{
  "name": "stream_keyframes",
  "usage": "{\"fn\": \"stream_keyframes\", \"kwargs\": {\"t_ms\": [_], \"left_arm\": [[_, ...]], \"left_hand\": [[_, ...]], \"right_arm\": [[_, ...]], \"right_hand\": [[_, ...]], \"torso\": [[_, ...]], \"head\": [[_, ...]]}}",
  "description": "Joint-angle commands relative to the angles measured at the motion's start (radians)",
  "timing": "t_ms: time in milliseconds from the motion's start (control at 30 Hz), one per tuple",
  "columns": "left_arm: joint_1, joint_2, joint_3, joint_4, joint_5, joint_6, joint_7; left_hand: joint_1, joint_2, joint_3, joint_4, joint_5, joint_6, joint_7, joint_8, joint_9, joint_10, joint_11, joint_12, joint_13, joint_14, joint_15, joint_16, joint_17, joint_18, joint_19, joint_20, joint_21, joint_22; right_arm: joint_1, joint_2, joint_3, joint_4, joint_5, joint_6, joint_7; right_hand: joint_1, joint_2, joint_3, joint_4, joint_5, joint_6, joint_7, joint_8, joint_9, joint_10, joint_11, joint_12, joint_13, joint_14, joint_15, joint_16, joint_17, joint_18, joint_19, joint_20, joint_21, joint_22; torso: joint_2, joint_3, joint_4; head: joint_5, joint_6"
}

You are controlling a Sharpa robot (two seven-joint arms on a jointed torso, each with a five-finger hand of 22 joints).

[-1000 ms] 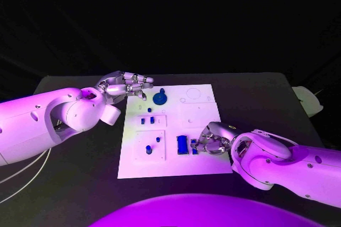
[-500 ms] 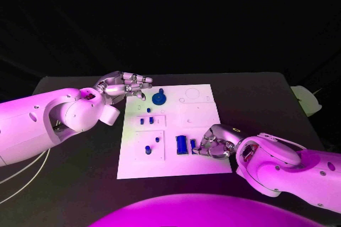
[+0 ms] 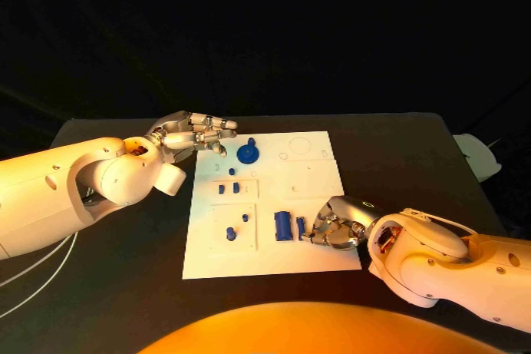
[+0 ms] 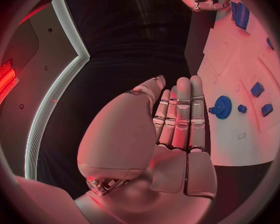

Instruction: Assemble the parts on the task board

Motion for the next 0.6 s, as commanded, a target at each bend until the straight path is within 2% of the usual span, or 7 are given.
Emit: {"fn": "stream_keyframes", "kwargs": {"t_ms": [33, 300, 600], "left_arm": [[0.001, 0.001, 0.0, 0.001, 0.003, 0.018, 0.006], [0.001, 0.001, 0.0, 0.001, 0.003, 0.018, 0.006], [0.001, 0.002, 0.0, 0.001, 0.003, 0.019, 0.006]], "left_hand": [[-0.008, 0.001, -0.001, -0.005, 0.0, -0.007, 0.0, 0.005, 0.0, -0.008, 0.0, 0.007, 0.001, -0.003, 0.004, -0.006, -0.001, 0.013, -0.003, 0.004, -0.003, -0.001], [-0.008, 0.001, -0.001, -0.005, 0.0, -0.007, 0.0, 0.005, 0.0, -0.008, 0.0, 0.007, 0.001, -0.003, 0.004, -0.006, -0.001, 0.013, -0.003, 0.004, -0.003, -0.001], [-0.008, 0.001, -0.001, -0.005, 0.0, -0.007, 0.0, 0.005, 0.0, -0.008, 0.0, 0.007, 0.001, -0.003, 0.004, -0.006, -0.001, 0.013, -0.003, 0.004, -0.003, -0.001]], "right_arm": [[-0.002, 0.006, 0.0, -0.006, -0.012, 0.012, 0.003], [-0.002, 0.025, 0.0, -0.029, -0.023, -0.001, -0.006], [-0.003, 0.043, 0.0, -0.051, -0.029, 0.02, -0.008]], "right_hand": [[0.008, 0.002, -0.008, 0.0, -0.003, 0.003, 0.0, 0.003, 0.002, 0.022, 0.003, -0.003, 0.134, 0.088, -0.007, 0.007, 0.193, -0.008, 0.043, -0.008, 0.003, 0.214], [0.01, 0.011, -0.01, 0.003, -0.005, 0.005, 0.0, 0.006, 0.003, 0.023, 0.002, 0.0, 0.136, 0.088, -0.007, 0.007, 0.195, -0.008, 0.044, -0.009, 0.005, 0.215], [0.042, 0.015, -0.017, -0.011, -0.012, 0.003, -0.003, 0.008, 0.007, 0.023, 0.0, -0.002, 0.136, 0.088, -0.01, 0.007, 0.194, -0.008, 0.043, -0.01, 0.003, 0.215]], "torso": [[0.001, 0.0006, 0.0003], [0.0, 0.0004, -0.0003], [0.0, 0.0001, 0.0003]], "head": [[-0.001, 0.0], [0.0, 0.0], [-0.002, 0.0]]}}
